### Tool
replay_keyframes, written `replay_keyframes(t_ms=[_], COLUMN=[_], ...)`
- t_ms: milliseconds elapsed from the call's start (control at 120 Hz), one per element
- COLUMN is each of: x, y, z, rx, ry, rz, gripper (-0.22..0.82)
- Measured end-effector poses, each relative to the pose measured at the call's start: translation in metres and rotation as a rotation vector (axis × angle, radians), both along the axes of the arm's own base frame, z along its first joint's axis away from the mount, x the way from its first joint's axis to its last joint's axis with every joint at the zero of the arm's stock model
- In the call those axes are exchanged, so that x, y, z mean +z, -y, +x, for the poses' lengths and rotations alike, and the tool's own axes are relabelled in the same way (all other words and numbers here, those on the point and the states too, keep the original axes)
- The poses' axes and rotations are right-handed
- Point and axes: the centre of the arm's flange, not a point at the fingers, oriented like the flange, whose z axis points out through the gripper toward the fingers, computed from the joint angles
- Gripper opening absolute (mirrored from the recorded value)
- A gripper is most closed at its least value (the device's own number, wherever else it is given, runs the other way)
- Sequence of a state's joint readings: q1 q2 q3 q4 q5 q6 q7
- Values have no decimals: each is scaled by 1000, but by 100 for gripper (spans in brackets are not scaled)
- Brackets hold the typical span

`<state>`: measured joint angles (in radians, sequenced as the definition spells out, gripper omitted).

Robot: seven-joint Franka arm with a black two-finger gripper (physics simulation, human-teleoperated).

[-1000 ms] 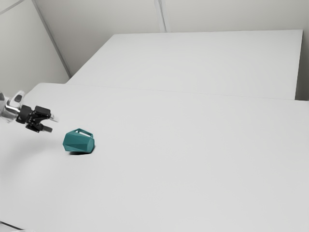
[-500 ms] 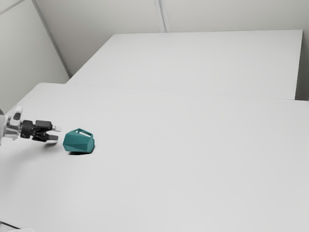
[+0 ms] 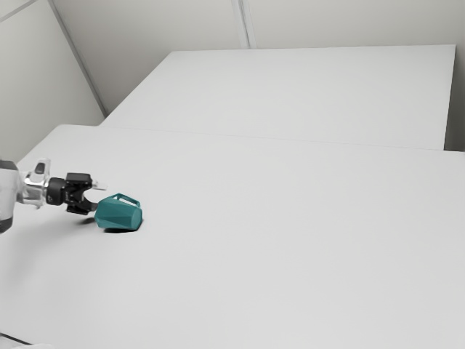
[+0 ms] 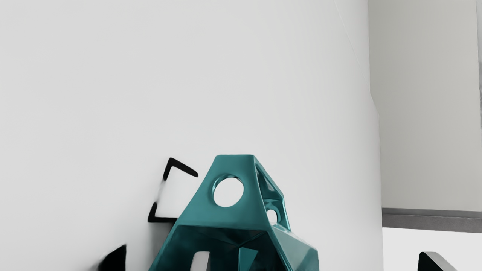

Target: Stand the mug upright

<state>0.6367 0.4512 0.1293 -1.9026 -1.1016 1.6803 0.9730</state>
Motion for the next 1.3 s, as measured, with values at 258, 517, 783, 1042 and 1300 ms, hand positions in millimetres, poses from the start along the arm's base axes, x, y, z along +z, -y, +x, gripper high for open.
replay_keyframes(t_ms=[258, 517, 783, 1042, 1300], x=[-12, -13, -13, -12, 13], y=[15, 13, 9, 8, 8], z=[5, 4, 2, 3, 17], rx=[10, 31, 51, 57, 46], ry=[-65, -98, -121, -135, -96], rz=[-56, -72, -81, -75, -57], gripper=[59, 15, -10, -17, -18])
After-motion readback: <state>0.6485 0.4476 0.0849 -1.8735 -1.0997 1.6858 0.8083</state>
